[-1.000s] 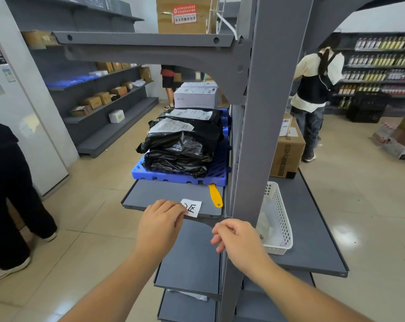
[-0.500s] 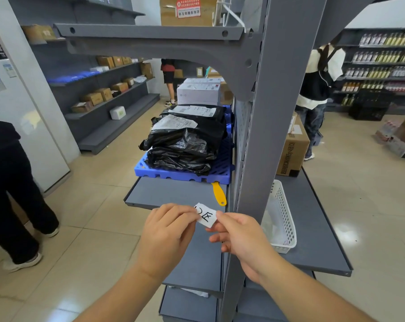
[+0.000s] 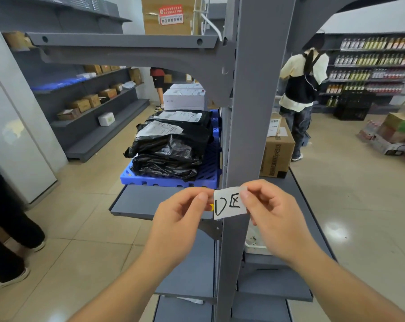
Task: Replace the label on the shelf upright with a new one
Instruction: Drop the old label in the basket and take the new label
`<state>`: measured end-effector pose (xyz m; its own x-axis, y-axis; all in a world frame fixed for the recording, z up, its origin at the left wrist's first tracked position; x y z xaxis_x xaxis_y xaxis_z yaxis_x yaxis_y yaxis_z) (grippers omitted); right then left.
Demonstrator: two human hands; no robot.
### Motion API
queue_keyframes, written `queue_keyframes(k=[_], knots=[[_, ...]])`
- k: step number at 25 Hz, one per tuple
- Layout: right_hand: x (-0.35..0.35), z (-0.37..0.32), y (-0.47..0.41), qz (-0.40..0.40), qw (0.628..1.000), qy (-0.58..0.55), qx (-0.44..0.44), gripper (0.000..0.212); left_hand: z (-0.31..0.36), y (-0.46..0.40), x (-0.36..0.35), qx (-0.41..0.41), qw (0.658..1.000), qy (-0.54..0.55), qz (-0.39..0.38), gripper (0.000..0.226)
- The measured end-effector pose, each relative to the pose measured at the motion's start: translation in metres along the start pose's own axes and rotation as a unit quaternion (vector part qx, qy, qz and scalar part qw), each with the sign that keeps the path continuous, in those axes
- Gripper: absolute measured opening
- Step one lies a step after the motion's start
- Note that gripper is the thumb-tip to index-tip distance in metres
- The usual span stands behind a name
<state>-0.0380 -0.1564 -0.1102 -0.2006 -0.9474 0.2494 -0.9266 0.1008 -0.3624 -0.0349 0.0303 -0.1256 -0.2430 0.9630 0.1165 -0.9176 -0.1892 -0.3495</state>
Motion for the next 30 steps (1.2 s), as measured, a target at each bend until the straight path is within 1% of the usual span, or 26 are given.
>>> queue_keyframes(k=[3,7,8,11,15,18,21,27,30], knots=[[0.017,-0.005,-0.004,-0.001,0.999,0.033,0.036,0.018,0.018,-0.001,-0.012,0.024,0.997,0.058,-0.040,0.038],[0.036,-0.008,-0.006,0.014,0.996,0.061,0.066,0.015,0.024,0.003,-0.027,0.045,0.989,0.112,-0.084,0.037],[0.039,-0.008,-0.007,0.017,0.995,0.066,0.070,0.016,0.025,0.003,-0.030,0.047,0.987,0.120,-0.091,0.034],[0.047,-0.007,-0.007,0.017,0.995,0.073,0.072,0.021,0.026,0.002,-0.036,0.051,0.983,0.136,-0.108,0.016],[0.053,-0.005,-0.010,0.016,0.993,0.086,0.078,0.026,0.025,0.001,-0.041,0.075,0.978,0.148,-0.126,0.013],[0.055,-0.002,-0.011,0.004,0.993,0.092,0.078,0.023,0.022,0.002,-0.044,0.092,0.970,0.162,-0.155,0.012],[0.056,-0.001,-0.011,-0.007,0.993,0.091,0.080,0.020,0.021,0.003,-0.045,0.087,0.966,0.168,-0.179,0.011],[0.052,0.003,-0.012,-0.024,0.991,0.097,0.094,0.018,0.026,0.005,-0.045,0.067,0.969,0.159,-0.176,0.010],[0.050,-0.004,-0.006,0.007,0.976,0.150,0.159,0.017,0.029,0.007,-0.046,0.067,0.979,0.134,-0.137,0.008]])
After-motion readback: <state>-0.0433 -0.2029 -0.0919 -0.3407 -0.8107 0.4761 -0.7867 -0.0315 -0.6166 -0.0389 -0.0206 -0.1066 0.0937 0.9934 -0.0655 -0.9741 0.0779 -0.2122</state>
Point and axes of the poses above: each hand's wrist, its own y-axis away from the middle knuckle, its own x-axis out of the back of the hand, z = x × y, the point moved 3 cm from there along -y, towards the middle knuckle, and after that the axes turned 8 degrees about z, right-handed, at the moved point
